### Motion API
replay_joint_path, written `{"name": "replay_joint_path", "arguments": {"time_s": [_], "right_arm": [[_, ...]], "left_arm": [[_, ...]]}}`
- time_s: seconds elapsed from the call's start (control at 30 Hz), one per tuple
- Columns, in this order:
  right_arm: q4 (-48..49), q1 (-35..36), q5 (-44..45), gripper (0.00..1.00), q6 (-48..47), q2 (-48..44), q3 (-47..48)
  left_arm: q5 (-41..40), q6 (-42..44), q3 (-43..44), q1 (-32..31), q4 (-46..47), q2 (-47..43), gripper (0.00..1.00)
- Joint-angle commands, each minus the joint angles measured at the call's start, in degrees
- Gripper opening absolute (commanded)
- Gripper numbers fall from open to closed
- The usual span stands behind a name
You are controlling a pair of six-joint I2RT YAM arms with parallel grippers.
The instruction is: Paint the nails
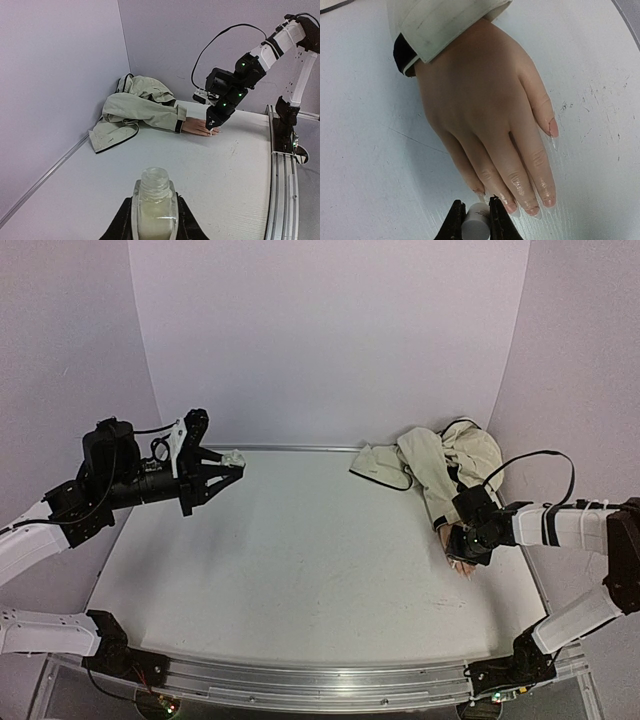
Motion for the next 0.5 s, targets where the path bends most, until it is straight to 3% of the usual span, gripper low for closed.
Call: {"name": "replay_joint_path", "arguments": {"time_s": [0.0, 0.47], "right_arm": [[-2.62, -0.27, 1.13, 0.00, 0.67, 0.00, 0.71], [-3.29, -0.24, 0.97, 0.00, 0.92, -1.48, 0.25]], "left_arm": [[0.33, 0.96, 0.48, 0.20, 1.07, -1.32, 0.00], [0.40, 1.01, 0.51, 0.20, 1.05, -1.27, 0.00]]}}
